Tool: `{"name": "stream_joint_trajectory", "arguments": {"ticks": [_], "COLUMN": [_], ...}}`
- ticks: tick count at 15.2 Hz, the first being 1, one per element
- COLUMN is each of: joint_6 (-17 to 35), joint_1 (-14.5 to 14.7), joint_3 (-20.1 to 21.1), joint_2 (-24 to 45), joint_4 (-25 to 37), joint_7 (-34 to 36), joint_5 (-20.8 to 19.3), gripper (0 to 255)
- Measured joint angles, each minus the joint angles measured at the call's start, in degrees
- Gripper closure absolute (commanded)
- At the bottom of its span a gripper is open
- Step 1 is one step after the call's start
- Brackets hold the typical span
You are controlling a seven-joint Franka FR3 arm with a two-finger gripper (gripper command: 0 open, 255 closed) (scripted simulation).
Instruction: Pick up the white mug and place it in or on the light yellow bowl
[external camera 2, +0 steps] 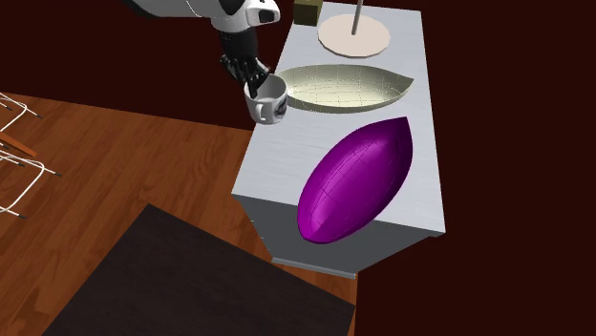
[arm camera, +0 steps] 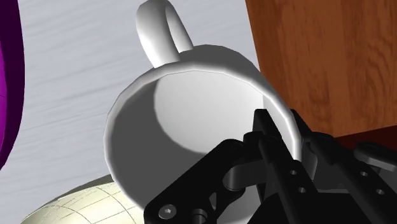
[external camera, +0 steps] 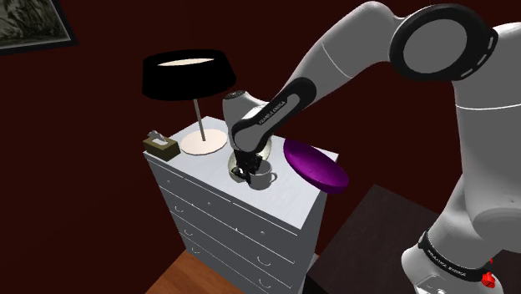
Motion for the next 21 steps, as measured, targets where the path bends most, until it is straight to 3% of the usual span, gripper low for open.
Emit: {"name": "stream_joint_trajectory", "arguments": {"ticks": [15,21], "joint_6": [-9.07,-13.57], "joint_1": [-0.56,-3.16], "joint_3": [0.87,-0.89], "joint_2": [-6.92,-0.42], "joint_4": [2.28,13.47], "joint_7": [-1.33,-6.13], "joint_5": [1.80,1.40], "gripper": [255,255]}}
